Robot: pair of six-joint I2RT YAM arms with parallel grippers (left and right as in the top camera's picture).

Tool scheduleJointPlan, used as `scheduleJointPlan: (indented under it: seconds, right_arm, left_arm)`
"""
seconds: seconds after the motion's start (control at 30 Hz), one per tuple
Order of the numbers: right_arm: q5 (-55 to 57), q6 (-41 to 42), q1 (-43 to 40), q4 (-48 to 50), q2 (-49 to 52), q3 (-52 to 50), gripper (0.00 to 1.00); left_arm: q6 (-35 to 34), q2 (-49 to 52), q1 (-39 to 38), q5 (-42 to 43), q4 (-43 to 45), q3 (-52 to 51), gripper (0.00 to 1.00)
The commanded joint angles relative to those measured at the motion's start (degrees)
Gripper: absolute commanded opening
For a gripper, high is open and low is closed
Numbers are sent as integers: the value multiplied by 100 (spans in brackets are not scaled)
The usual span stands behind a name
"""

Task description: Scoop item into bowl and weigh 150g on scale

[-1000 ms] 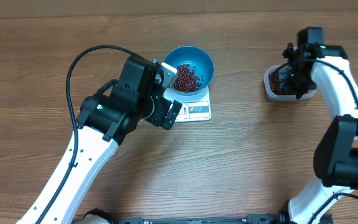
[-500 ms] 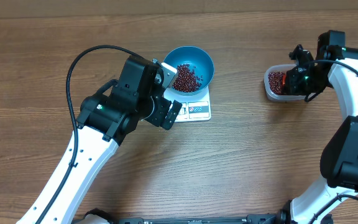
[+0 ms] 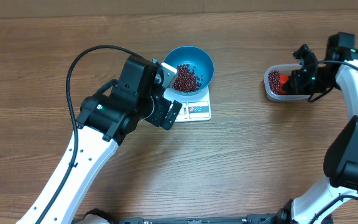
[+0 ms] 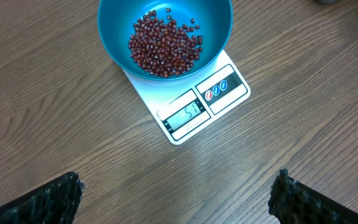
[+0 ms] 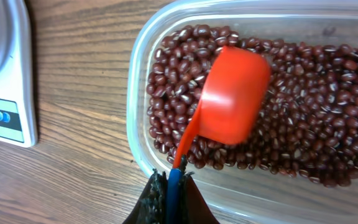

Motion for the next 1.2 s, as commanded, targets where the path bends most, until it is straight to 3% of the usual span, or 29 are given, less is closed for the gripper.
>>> scheduleJointPlan:
  seconds: [0.0, 0.8, 1.17]
  right_arm:
    - [-988, -140, -140, -33, 20, -66, 4]
    - [-1609, 214, -575, 409, 39, -774, 3]
    - [-2680, 216, -1123, 223, 39, -774, 4]
  left_arm:
    - [-74, -59, 22, 20, 9, -42, 100]
    - [-74, -59, 22, 17, 9, -42, 100]
    - [-74, -59, 22, 20, 9, -42, 100]
